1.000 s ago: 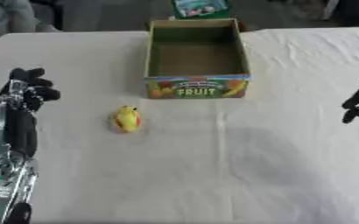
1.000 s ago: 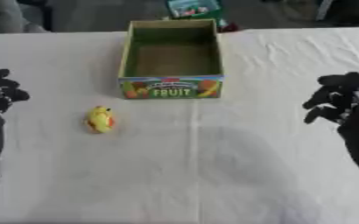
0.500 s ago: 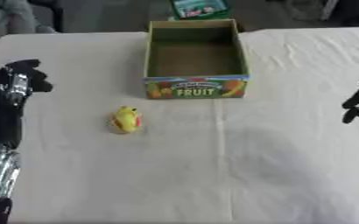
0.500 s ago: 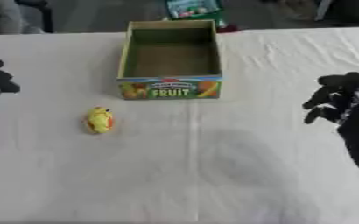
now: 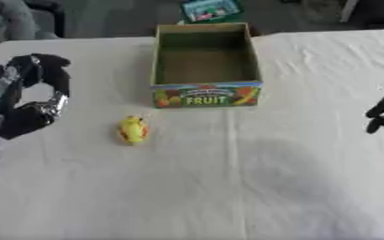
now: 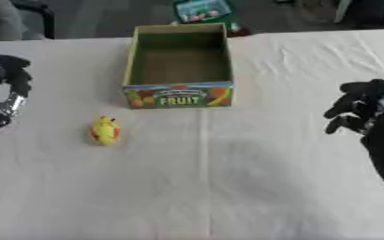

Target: Pick up objects on the table and place them in the box.

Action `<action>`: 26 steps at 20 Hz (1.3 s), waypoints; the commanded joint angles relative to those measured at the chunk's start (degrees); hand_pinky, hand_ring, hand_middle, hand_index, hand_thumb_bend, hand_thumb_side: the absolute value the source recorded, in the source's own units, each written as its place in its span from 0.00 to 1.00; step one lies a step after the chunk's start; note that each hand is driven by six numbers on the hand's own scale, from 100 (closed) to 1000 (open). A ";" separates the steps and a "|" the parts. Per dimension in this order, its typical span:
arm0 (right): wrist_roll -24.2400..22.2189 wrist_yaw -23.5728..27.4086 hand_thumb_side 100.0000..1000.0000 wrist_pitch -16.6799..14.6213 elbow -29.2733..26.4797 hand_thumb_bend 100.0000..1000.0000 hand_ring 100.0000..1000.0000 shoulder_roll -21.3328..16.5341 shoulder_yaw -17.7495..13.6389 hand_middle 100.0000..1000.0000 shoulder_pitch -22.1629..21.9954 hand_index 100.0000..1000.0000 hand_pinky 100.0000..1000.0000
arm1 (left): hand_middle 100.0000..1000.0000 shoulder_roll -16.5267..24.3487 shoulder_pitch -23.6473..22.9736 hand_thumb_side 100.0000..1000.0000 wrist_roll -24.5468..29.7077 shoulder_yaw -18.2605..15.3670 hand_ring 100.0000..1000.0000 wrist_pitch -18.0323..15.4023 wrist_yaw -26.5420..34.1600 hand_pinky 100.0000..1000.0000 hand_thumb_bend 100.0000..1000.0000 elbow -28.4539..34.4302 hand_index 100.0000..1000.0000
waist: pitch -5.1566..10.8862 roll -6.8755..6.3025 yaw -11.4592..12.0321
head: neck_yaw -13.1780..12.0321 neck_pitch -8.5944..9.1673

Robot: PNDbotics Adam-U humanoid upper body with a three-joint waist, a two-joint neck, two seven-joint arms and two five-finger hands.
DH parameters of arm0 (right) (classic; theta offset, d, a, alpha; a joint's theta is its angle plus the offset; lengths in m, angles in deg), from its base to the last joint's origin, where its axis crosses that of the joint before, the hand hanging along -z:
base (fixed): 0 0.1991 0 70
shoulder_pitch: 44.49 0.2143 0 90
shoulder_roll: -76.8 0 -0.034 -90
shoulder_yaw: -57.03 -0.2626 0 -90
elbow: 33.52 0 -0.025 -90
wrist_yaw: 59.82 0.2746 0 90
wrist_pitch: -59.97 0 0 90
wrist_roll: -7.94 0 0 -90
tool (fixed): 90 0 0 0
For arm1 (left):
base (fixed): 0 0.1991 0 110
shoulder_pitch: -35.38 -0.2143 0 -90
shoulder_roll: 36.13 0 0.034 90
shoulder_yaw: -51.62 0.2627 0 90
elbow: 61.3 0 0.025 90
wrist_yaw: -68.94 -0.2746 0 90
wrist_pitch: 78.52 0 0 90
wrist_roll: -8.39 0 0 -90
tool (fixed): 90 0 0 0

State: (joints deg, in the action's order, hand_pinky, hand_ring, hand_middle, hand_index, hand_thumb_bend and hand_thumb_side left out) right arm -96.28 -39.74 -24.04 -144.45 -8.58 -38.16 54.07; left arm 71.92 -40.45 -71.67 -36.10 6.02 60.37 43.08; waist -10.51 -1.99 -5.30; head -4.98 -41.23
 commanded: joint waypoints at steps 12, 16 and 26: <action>-0.65 0.02 0.64 0.01 -0.70 0.00 0.50 -1.36 0.51 0.45 0.19 0.66 0.35 | 0.54 8.10 15.86 0.18 11.75 13.18 0.54 -2.13 -14.32 0.58 0.34 -11.29 0.74 | 1.47 -0.28 -0.99 | -0.71 -0.41; -0.73 -0.03 0.64 -0.02 -0.67 0.00 0.50 -1.47 0.60 0.45 0.10 0.66 0.35 | 0.53 7.36 19.40 0.23 15.90 16.27 0.53 -4.00 -17.09 0.57 0.40 -15.54 0.73 | 1.55 -0.38 -1.36 | -0.81 -0.51; -0.93 -0.08 0.64 0.06 -0.60 0.00 0.50 -1.50 0.77 0.45 0.13 0.66 0.35 | 0.54 3.10 24.55 0.25 20.35 20.03 0.54 -8.36 -23.28 0.56 0.46 -25.58 0.71 | 1.60 -0.55 -1.71 | -0.89 -0.55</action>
State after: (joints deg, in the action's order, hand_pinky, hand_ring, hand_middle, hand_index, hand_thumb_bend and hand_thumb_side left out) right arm -97.09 -39.77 -23.87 -144.43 -8.80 -37.34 53.83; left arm 74.32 -17.19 -51.49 -15.88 -1.79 37.84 17.98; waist -9.86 -2.57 -7.02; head -5.81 -41.58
